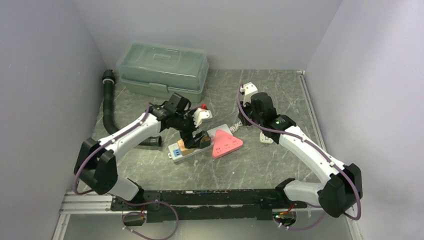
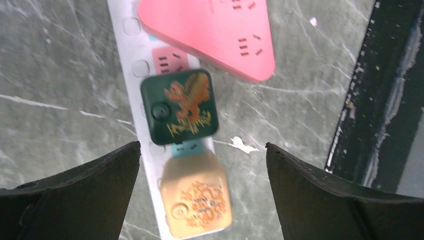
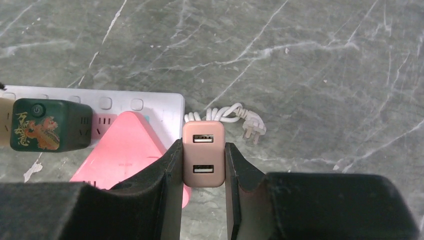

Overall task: Insert the plug
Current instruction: Adjust the socket at the center of the board.

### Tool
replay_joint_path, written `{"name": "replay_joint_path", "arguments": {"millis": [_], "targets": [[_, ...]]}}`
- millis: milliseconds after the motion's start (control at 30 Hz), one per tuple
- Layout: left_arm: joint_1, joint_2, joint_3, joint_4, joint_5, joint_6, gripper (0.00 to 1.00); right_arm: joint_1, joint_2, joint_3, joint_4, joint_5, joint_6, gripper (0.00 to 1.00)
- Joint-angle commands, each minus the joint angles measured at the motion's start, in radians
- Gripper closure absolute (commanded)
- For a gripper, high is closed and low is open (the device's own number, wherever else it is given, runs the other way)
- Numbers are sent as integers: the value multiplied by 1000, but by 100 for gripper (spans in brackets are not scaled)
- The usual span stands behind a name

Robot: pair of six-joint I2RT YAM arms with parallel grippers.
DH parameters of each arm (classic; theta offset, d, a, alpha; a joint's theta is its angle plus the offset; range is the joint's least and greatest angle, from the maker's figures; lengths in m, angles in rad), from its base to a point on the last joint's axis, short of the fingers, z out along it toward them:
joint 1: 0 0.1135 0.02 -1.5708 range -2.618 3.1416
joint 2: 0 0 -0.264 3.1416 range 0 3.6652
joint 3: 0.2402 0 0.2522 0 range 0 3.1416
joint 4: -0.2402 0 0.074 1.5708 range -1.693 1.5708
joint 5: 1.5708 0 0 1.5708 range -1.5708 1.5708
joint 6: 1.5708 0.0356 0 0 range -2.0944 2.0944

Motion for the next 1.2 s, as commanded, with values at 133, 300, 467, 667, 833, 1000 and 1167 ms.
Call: {"name": "replay_joint_path", "arguments": {"millis": [133, 300, 467, 667, 833, 1000, 1167], "targets": [[-62, 179, 182, 4, -127, -64, 0, -22, -13, 14, 93, -46, 21, 100], [-93, 242, 188, -11, -129, -38, 0, -49, -24, 33, 90, -76, 29, 100], [-112, 307, 226, -73, -119, -10, 11, -101, -30, 74, 60, -135, 60, 100], [-137, 362, 265, -132, -131, 67, 65, -121, -51, 92, 60, -152, 53, 100], [-136, 346, 231, -124, -144, 150, 88, -129, -61, 104, 43, -231, 21, 100], [-136, 332, 194, -201, -91, 311, 91, -134, -80, 101, 9, -377, -45, 100], [-84, 338, 202, -250, -109, 489, 92, -135, -93, 67, -44, -523, -88, 100]]}}
